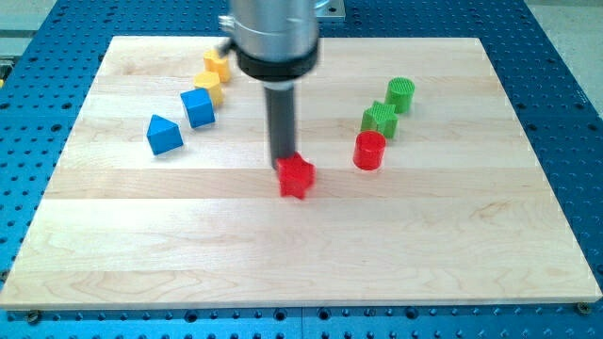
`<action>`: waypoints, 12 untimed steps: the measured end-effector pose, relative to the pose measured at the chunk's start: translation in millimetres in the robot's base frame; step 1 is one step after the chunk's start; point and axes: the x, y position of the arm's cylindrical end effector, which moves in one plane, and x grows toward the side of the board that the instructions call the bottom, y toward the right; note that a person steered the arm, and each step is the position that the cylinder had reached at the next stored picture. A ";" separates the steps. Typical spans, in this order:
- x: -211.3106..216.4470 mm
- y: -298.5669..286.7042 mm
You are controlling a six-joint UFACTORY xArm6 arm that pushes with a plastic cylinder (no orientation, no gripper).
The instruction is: Slide the red star below the red circle
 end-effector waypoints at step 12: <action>70.7 151.0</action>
